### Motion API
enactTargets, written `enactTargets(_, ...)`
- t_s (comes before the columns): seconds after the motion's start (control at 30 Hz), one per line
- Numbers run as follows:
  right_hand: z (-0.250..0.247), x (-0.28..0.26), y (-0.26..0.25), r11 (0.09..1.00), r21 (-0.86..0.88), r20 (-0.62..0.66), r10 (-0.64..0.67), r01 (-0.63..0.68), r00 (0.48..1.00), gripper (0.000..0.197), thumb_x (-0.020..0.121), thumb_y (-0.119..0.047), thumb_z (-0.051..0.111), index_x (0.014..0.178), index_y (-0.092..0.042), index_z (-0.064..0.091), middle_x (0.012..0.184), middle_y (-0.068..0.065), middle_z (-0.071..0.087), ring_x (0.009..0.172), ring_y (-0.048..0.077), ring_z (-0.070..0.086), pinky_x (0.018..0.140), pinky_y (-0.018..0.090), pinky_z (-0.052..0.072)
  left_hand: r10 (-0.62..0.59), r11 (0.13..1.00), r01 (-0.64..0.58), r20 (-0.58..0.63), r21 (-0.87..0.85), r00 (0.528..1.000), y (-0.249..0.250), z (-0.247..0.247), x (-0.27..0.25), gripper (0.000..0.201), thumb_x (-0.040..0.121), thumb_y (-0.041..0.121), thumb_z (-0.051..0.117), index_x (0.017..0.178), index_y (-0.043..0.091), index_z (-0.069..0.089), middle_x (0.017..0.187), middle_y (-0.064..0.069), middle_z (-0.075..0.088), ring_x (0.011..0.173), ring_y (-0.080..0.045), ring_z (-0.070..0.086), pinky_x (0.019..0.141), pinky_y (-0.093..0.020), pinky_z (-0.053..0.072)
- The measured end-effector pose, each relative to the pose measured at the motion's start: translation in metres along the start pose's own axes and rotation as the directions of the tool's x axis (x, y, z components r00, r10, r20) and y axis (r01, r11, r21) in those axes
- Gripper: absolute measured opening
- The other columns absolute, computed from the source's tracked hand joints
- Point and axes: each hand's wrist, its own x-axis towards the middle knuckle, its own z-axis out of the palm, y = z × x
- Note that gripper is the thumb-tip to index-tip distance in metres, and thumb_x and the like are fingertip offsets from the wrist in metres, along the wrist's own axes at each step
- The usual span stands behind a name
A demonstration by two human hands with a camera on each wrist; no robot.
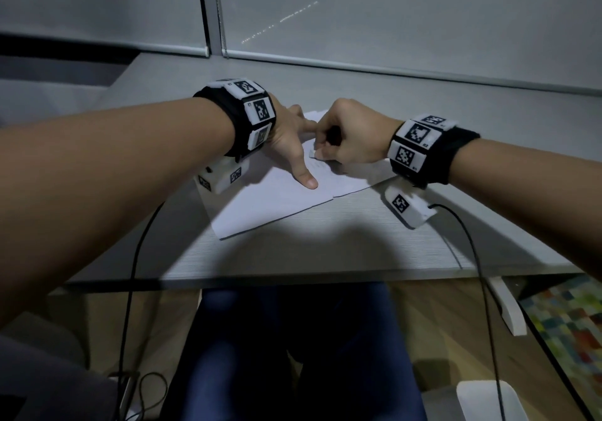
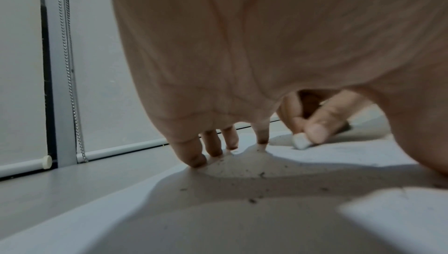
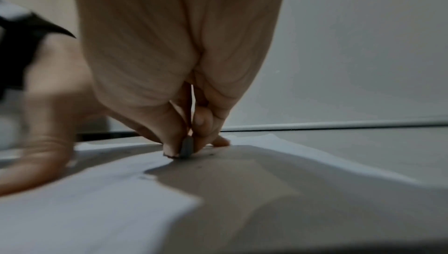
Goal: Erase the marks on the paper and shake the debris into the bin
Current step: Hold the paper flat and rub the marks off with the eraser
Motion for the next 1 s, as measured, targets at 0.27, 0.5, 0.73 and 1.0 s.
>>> enactTargets(0.27,0.008,0.003,-0.004,0.999,-0.042,-0.03,0.014,-0.015,0.999,0.011,0.086,-0.02,0.074,0.078,-0.012,0.074,0.071,-0.001,0.071,0.068,0.019,0.067,0.066,0.03,0.055,0.002,1.0,-0.002,-0.004,0.0,1.0,0.001,-0.002,0.0,0.125,0.056,0.087,0.08,0.161,0.055,0.019,0.159,0.001,0.028,0.148,-0.037,0.039,0.113,-0.053,0.039)
enactTargets(0.5,0.004,0.008,-0.003,0.999,-0.021,-0.061,0.024,-0.025,0.998,0.01,0.084,-0.018,0.077,0.076,-0.012,0.075,0.062,-0.008,0.063,0.056,0.006,0.056,0.059,0.022,0.044,-0.001,1.0,0.001,-0.009,0.029,1.0,0.001,-0.001,0.001,0.128,0.058,0.087,0.078,0.164,0.053,0.015,0.163,0.001,0.025,0.15,-0.036,0.035,0.113,-0.052,0.036)
enactTargets(0.73,0.009,0.004,-0.014,0.999,-0.032,-0.03,-0.007,0.006,1.0,0.013,0.083,-0.019,0.075,0.072,-0.014,0.07,0.062,-0.005,0.063,0.056,0.01,0.057,0.057,0.026,0.05,-0.003,0.999,0.003,-0.003,-0.041,1.0,0.003,-0.001,-0.002,0.086,0.066,0.076,0.083,0.14,0.047,0.051,0.152,0.001,0.034,0.144,-0.027,0.034,0.109,-0.036,0.03)
enactTargets(1.0,0.0,0.009,-0.001,0.998,-0.035,-0.031,0.045,-0.046,0.998,0.016,0.083,-0.016,0.077,0.068,-0.019,0.072,0.059,-0.01,0.063,0.052,0.004,0.055,0.059,0.02,0.043,-0.009,1.0,0.009,-0.014,-0.016,1.0,0.001,0.001,0.002,0.129,0.058,0.086,0.08,0.163,0.058,0.01,0.17,-0.001,0.013,0.157,-0.035,0.024,0.117,-0.052,0.029)
